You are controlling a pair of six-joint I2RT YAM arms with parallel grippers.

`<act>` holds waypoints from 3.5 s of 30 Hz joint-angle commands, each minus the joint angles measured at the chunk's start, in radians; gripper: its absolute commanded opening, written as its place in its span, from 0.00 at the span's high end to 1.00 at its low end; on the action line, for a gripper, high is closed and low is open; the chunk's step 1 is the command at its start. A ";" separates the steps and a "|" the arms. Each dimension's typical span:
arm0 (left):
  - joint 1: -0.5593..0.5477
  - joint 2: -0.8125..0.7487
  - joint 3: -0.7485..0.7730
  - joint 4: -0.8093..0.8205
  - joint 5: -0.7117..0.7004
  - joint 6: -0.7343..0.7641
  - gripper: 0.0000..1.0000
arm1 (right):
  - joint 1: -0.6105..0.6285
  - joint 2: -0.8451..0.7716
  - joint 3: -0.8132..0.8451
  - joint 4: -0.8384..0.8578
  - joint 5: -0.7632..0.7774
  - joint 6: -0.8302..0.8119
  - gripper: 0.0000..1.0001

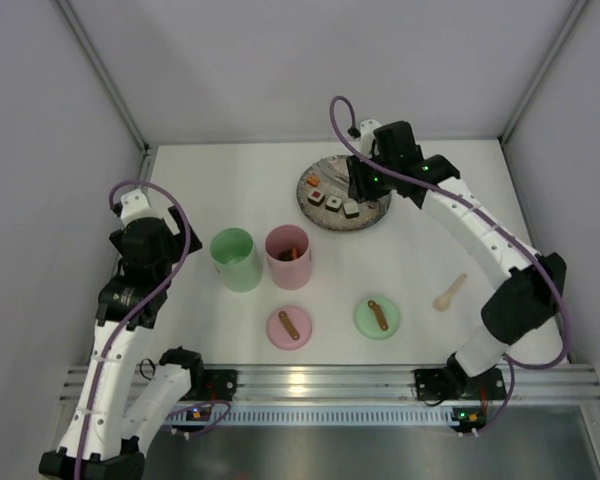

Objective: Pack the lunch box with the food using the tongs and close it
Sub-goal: Pick up the fake food from the plate.

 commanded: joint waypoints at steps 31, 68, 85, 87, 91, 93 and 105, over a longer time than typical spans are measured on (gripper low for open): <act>-0.002 0.065 0.030 0.037 -0.068 -0.001 0.01 | -0.101 0.577 0.487 -0.031 -0.113 -0.378 0.52; -0.002 0.052 0.024 0.035 -0.051 0.002 0.01 | -0.162 0.651 0.586 -0.215 -0.197 -0.330 0.54; -0.002 0.051 0.024 0.037 -0.045 0.005 0.01 | -0.156 0.693 0.681 -0.270 -0.203 -0.260 0.54; -0.002 0.048 0.022 0.037 -0.045 0.005 0.01 | -0.154 0.704 0.692 -0.277 -0.200 -0.258 0.54; -0.002 0.039 0.019 0.037 -0.050 0.005 0.01 | -0.148 0.723 0.706 -0.284 -0.180 -0.255 0.55; -0.002 0.037 0.019 0.035 -0.051 0.007 0.01 | -0.147 0.733 0.724 -0.290 -0.180 -0.249 0.55; -0.002 0.032 0.016 0.036 -0.054 0.008 0.01 | -0.145 0.758 0.770 -0.301 -0.134 -0.204 0.56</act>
